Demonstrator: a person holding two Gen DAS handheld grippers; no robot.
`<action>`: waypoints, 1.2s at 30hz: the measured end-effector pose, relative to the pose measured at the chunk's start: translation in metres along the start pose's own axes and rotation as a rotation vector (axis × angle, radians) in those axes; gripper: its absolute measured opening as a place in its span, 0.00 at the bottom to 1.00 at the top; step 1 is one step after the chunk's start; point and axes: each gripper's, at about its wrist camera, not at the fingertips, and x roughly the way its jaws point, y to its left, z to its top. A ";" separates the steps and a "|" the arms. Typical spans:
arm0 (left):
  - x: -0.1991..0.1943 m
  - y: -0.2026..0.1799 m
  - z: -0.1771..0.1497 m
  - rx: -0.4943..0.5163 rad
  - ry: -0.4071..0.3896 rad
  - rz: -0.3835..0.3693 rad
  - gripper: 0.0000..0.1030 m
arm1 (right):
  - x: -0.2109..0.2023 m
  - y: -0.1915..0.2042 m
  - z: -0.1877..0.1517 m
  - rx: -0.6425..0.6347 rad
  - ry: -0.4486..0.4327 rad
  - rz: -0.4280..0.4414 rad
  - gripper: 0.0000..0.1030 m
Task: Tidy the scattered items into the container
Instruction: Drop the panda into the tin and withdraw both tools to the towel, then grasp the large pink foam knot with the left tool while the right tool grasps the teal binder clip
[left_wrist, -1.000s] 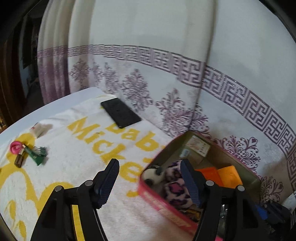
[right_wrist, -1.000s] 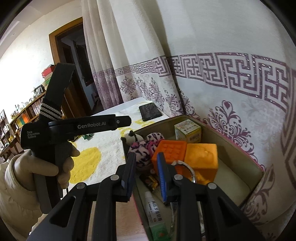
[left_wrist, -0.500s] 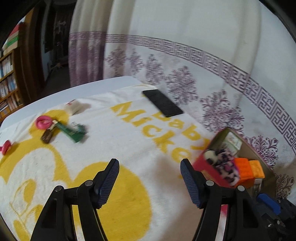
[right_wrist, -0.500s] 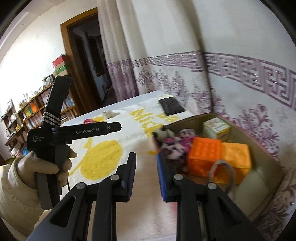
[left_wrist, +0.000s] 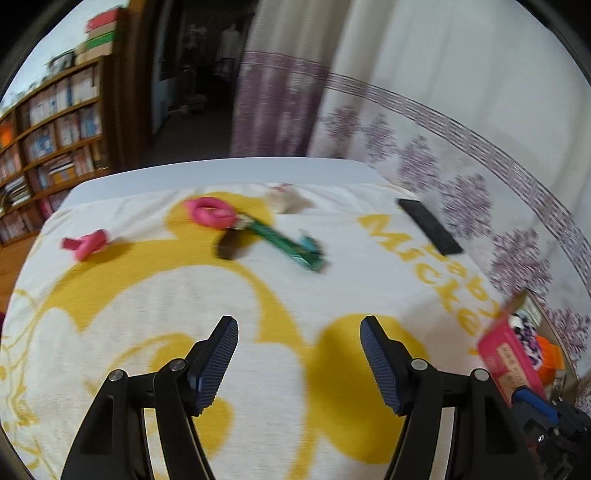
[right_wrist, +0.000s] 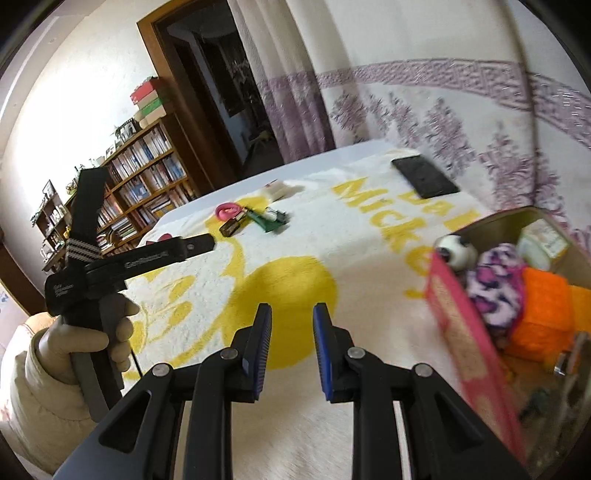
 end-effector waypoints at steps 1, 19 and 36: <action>-0.001 0.009 0.001 -0.010 -0.001 0.013 0.68 | 0.005 0.003 0.003 0.001 0.009 0.003 0.25; 0.004 0.160 0.014 -0.187 -0.011 0.230 0.77 | 0.079 0.052 0.032 -0.047 0.107 0.025 0.25; 0.065 0.220 0.058 -0.253 -0.009 0.320 0.77 | 0.111 0.052 0.040 -0.044 0.132 0.004 0.61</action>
